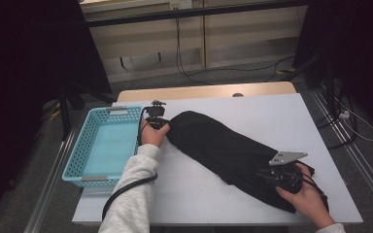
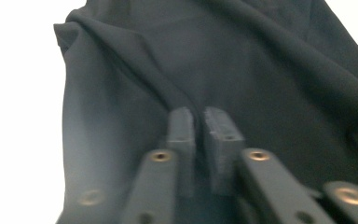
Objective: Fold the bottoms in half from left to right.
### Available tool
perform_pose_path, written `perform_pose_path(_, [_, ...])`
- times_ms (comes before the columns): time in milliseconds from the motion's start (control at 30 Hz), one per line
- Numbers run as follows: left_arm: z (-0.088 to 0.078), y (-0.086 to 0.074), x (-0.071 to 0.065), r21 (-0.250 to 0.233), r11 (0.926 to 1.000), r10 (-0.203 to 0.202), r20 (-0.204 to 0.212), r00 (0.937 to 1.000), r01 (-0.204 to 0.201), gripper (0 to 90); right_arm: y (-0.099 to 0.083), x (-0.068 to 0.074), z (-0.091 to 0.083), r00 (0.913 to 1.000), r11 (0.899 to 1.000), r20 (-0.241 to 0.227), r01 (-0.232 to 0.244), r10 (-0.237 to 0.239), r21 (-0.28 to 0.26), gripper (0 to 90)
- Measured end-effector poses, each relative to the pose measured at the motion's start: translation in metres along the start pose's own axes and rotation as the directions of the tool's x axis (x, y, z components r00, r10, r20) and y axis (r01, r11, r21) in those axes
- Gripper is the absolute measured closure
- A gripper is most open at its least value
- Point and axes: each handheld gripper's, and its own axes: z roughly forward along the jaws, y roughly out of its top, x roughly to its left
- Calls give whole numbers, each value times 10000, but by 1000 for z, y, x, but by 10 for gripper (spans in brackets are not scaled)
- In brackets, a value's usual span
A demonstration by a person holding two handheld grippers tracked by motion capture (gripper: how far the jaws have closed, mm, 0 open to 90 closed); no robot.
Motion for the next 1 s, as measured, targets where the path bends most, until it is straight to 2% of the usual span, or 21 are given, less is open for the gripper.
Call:
perform_pose_path(167, [-2, 0, 1, -46, 10000, -40, 27, 10000, 41, 868, -5, 1, -7, 9997, 9997, -227, 97, -93, 202, 893])
perform_pose_path(233, [-3, 0, 1, -63, 10000, -9, -1, 10000, 9, 868, -8, 0, -11, 9992, 9997, -396, 28, -18, 238, 895])
perform_pose_path(267, [-4, -1, 0, -54, 10000, 30, -51, 10000, -30, 868, -10, -1, -13, 9978, 9994, -661, -77, 99, 332, 898])
perform_pose_path(300, [-4, -1, 0, -54, 10000, 30, -51, 10000, -30, 868, -10, -1, -13, 9978, 9994, -661, -77, 99, 332, 898])
perform_pose_path(367, [-3, -2, -1, 29, 10000, 19, -6, 10000, -19, 867, -9, 0, -17, 9970, 9984, -778, 96, -52, 557, 871])
perform_pose_path(400, [-3, -2, -1, 6, 10000, -14, 17, 10000, 14, 867, -9, 0, -18, 9965, 9982, -836, 129, -79, 592, 810])
perform_pose_path(433, [-3, -2, -1, 4, 10000, -23, 17, 10000, 23, 867, -8, -2, -19, 9970, 9980, -775, 112, -64, 620, 752])
perform_pose_path(500, [-4, -2, -1, -16, 10000, -10, 7, 10000, 10, 866, -4, -8, -24, 9982, 9994, -595, -25, 45, 335, 745])
perform_pose_path(567, [-4, -2, -1, -29, 10000, 3, 18, 10000, -3, 866, 1, -16, -29, 9994, 9997, -222, -251, 250, -52, 693])
perform_pose_path(600, [-4, -2, -1, -28, 10000, 1, 15, 10000, -1, 866, 1, -16, -29, 9994, 9997, -222, -251, 250, -52, 693])
perform_pose_path(633, [-4, -2, -2, -15, 10000, -3, 8, 10000, 3, 866, 7, -27, -31, 9984, 9978, 237, -497, 508, -441, 683])
perform_pose_path(667, [-4, -2, -2, 1, 10000, 34, 16, 10000, -34, 866, 7, -27, -31, 9984, 9978, 237, -497, 508, -441, 683])
perform_pose_path(700, [-3, -2, -2, 16, 10000, 44, 20, 10000, -44, 866, 9, -31, -31, 9970, 9968, 446, -610, 633, -513, 680])
perform_pose_path(733, [-4, -2, -2, -8, 10000, 51, 11, 10000, -51, 866, 15, -44, -28, 9929, 9936, 760, -863, 919, -734, 680])
perform_pose_path(767, [-4, -2, -2, -8, 10000, 51, 11, 10000, -51, 866, 15, -44, -28, 9929, 9936, 760, -863, 919, -734, 680])
perform_pose_path(800, [-4, -2, -2, -9, 10000, 37, 22, 10000, -37, 866, 20, -55, -22, 9871, 9928, 1198, -986, 1062, -677, 682])
perform_pose_path(833, [-4, -2, -2, -9, 10000, 37, 22, 10000, -37, 866, 20, -55, -22, 9871, 9928, 1198, -986, 1062, -677, 682])
perform_pose_path(867, [-5, -2, -1, -32, 10000, 20, 51, 10000, -20, 865, 22, -62, -15, 9829, 9919, 1398, -1119, 1195, -609, 707])
perform_pose_path(933, [-5, -2, -2, -69, 10000, 29, 93, 10000, -29, 866, 23, -68, -6, 9811, 9946, 1634, -1033, 1035, -98, 714])
perform_pose_path(967, [-5, -2, -2, -69, 10000, 29, 93, 10000, -29, 865, 23, -68, -6, 9811, 9946, 1634, -1033, 1035, -98, 714])
perform_pose_path(1000, [-5, -3, -2, -88, 10000, 29, 95, 10000, -28, 866, 22, -71, 2, 9794, 9944, 1776, -1023, 959, 273, 727])
